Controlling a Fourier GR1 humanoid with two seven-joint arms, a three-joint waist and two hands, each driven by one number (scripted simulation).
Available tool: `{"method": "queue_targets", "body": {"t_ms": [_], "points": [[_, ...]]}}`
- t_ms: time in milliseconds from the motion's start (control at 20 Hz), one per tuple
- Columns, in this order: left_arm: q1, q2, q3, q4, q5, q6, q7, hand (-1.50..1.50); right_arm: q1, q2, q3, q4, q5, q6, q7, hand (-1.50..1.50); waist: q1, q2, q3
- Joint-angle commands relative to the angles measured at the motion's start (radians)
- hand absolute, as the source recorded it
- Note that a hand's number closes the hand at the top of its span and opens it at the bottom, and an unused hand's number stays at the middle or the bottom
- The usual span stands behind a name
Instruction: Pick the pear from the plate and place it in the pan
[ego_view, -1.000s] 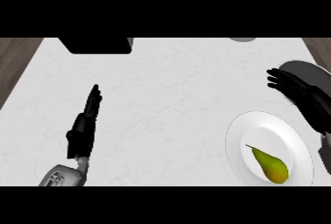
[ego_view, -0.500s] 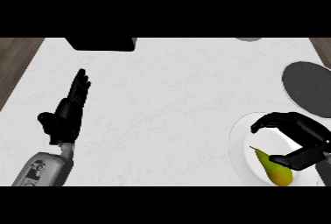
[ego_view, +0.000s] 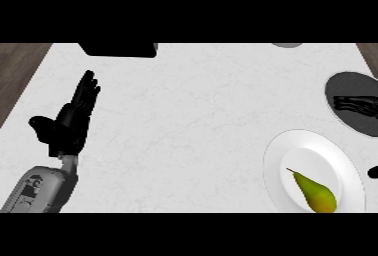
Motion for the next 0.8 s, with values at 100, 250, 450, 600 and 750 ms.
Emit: {"method": "queue_targets", "body": {"t_ms": [100, 250, 450, 600, 750], "points": [[-0.039, 0.010, 0.022, 0.022, 0.022, -0.033, 0.010, 0.00, -0.130, -0.118, 0.071, -0.012, 0.149, 0.178, -0.184, -1.50, 0.022, 0.003, -0.004], [-0.031, 0.035, 0.026, 0.010, 0.024, -0.049, 0.036, 0.00, -0.140, -0.144, 0.095, 0.031, 0.188, 0.168, -0.263, -1.50, 0.017, 0.000, -0.003], [-0.028, 0.003, 0.014, 0.022, 0.011, -0.038, 0.001, 0.00, -0.230, -0.130, 0.152, 0.047, 0.250, 0.087, -0.306, -1.50, 0.030, 0.004, -0.005], [-0.048, -0.009, 0.013, 0.038, -0.001, -0.024, 0.015, 0.00, -0.236, -0.116, 0.209, 0.081, 0.294, 0.042, -0.372, -1.50, 0.016, 0.004, -0.005], [-0.024, -0.011, 0.011, 0.053, -0.001, -0.043, -0.013, 0.00, -0.278, -0.107, 0.264, 0.051, 0.248, 0.090, -0.328, -1.50, 0.010, -0.001, -0.009]]}}
